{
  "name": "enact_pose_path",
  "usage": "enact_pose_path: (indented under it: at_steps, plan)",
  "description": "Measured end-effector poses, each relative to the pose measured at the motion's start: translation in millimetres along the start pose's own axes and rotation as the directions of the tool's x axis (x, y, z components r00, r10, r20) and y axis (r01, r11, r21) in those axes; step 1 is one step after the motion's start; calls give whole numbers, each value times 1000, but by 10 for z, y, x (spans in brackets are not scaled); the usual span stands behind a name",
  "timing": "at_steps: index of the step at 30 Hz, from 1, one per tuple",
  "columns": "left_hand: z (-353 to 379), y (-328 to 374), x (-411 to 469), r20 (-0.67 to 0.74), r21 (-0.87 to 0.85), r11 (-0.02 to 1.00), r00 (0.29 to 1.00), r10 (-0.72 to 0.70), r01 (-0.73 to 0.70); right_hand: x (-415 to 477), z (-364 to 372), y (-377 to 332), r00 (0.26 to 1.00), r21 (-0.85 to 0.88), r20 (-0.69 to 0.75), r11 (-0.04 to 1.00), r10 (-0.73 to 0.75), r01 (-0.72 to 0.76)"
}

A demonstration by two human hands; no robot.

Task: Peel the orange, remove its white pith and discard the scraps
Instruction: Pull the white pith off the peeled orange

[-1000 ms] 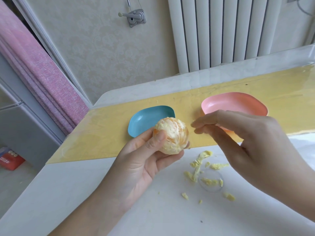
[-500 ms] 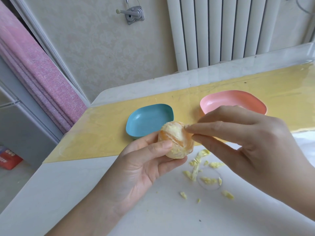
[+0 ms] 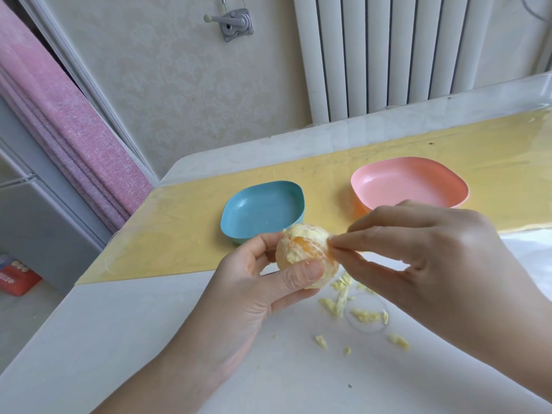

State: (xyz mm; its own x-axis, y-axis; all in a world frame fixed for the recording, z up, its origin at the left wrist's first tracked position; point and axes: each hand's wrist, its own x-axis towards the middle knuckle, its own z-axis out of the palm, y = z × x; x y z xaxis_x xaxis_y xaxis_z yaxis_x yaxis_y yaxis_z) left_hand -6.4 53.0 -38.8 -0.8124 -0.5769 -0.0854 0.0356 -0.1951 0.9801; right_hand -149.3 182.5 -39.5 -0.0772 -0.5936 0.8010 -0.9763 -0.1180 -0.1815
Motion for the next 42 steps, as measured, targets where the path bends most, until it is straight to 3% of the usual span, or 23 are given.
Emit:
enact_pose_path:
  at_steps: [8,12,14,17,21,29,32,36,42]
  plan:
    - [23,10,-13,13,27,1000,1000,-13,12,-3,7,4,999,1,22,1000,28,-28]
    - [13,29,0,59,-73,996,997,-50,54,16,-24,31,968,243,94,938,232,-248]
    - [1,44,6,74,-130,988,995,-71,80,38,-49,65,956,341,160,895,246,-287]
    - [-14,63,6,74,-159,983,994,-85,96,64,-84,76,954,381,210,880,215,-283]
    - [-11,54,-7,69,-151,985,995,-73,83,58,-73,34,974,308,148,927,174,-213]
    - [-41,25,12,-1,123,990,998,63,-63,31,-38,28,995,122,71,989,73,-81]
    - [-53,32,24,10,211,970,992,124,-123,55,-66,23,992,128,48,985,113,-118]
    - [-78,24,37,8,274,943,981,195,-190,58,-80,34,984,189,121,970,132,-153]
    - [-84,58,31,35,372,889,961,273,-266,32,-40,83,991,170,114,981,75,-94]
